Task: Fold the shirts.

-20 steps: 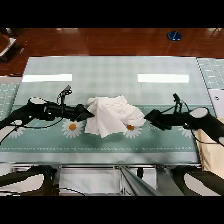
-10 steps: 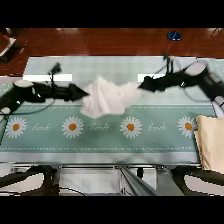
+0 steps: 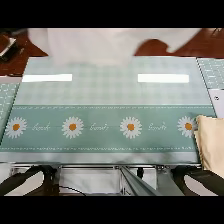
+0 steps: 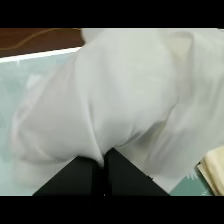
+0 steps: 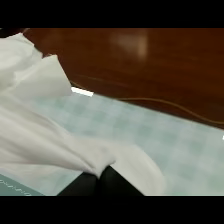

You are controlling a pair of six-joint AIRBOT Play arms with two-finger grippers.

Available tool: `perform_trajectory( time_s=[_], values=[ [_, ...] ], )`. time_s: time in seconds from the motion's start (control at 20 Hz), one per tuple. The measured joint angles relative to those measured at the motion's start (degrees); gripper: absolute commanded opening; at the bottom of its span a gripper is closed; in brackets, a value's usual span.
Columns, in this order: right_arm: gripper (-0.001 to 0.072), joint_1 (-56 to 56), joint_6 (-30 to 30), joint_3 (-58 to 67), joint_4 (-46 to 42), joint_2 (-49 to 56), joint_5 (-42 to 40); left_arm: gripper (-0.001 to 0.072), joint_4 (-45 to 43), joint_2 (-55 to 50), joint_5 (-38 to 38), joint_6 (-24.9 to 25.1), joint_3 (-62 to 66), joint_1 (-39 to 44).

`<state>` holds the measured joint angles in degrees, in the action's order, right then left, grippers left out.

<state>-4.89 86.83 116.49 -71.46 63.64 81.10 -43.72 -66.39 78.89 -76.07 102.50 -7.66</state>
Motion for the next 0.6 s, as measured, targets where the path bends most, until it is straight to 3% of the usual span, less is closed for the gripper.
perform_trajectory(
  time_s=[0.3, 0.6],
  values=[
    [0.0026, 0.0, 1.4, -5.2, -7.8, -17.6, 9.9, 0.0019, -10.0, 16.2, 7.3, -2.9, 1.8, 0.5],
    [0.0026, 0.0, 6.3, -27.1, -8.0, -31.8, 13.3, 0.0019, -12.0, 30.8, 9.6, -4.3, -21.0, 2.7]
  ],
)
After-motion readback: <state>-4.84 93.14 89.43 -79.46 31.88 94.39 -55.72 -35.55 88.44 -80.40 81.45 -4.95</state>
